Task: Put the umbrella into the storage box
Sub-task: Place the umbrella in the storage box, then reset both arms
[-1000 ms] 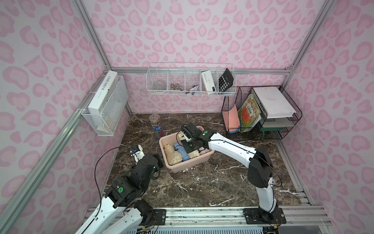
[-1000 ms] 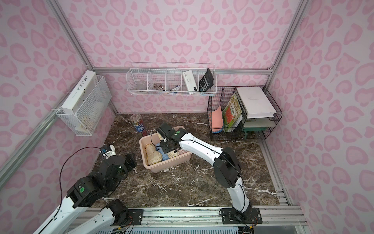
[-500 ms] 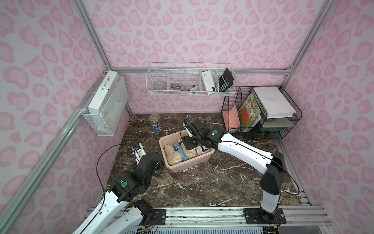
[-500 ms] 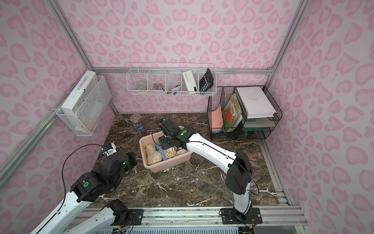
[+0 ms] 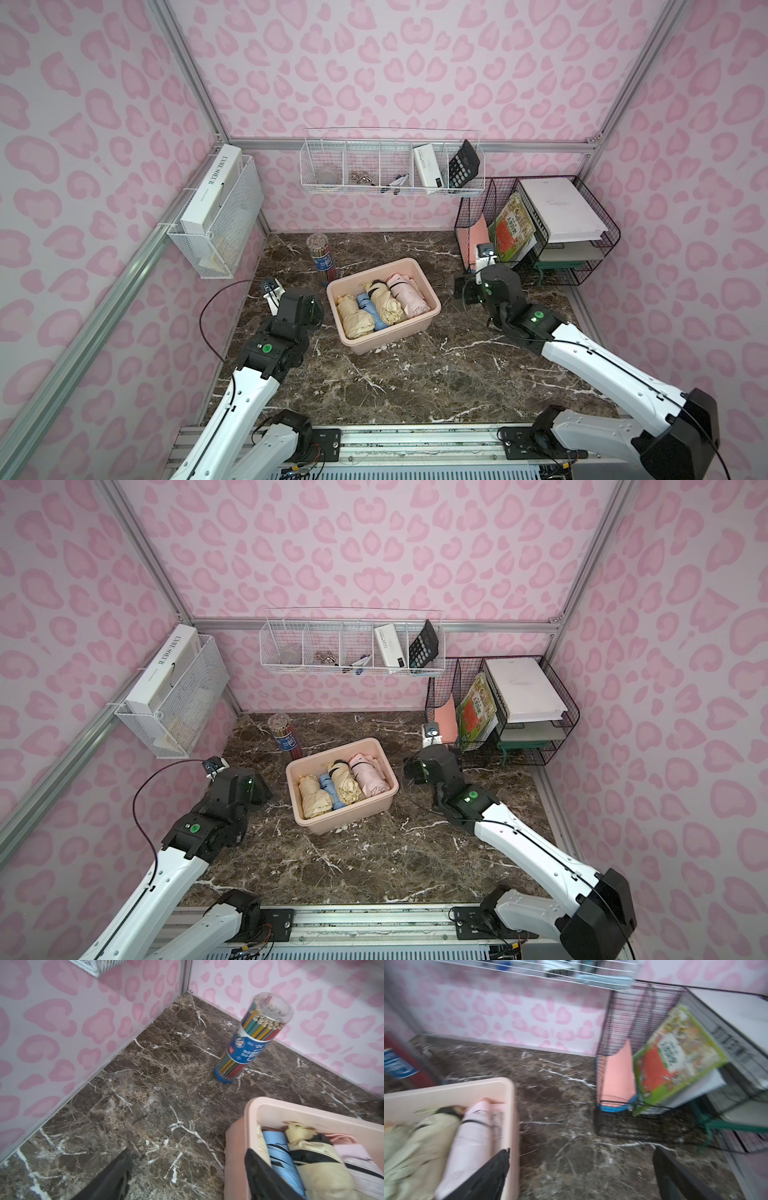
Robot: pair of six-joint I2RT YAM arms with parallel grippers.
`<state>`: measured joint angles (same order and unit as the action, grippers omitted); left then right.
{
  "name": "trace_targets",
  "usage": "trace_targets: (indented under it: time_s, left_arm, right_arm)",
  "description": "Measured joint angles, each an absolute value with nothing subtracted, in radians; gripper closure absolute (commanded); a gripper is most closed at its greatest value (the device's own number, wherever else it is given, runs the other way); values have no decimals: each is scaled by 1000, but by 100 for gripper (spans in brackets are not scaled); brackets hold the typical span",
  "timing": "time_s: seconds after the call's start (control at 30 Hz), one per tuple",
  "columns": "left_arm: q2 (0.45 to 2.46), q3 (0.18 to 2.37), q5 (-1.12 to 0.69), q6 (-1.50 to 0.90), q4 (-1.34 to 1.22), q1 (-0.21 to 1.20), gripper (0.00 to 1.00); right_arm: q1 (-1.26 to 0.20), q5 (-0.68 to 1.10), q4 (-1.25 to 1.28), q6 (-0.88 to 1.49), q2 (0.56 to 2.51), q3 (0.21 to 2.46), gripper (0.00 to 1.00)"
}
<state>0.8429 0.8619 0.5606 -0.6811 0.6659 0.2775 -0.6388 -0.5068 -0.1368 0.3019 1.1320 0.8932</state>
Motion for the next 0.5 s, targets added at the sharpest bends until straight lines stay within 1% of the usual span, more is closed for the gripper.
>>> trace_targets:
  time_s: [0.1, 0.17, 0.27, 0.37, 0.5]
  left_arm:
    - [827, 796, 559, -630, 610, 245, 10]
    - [820, 739, 550, -582, 556, 219, 3]
    - [838, 667, 530, -508, 473, 178, 1]
    - [892, 595, 511, -441, 368, 149, 2]
    - [971, 516, 483, -358, 203, 141, 2]
  right_arm:
    - [-486, -525, -68, 337, 1045, 703, 1]
    - [-395, -521, -4, 337, 998, 585, 1]
    - [-259, -492, 131, 307, 972, 442, 2]
    - [-139, -410, 281, 254, 1011, 347, 1]
    - [-73, -307, 497, 157, 1120, 273, 1]
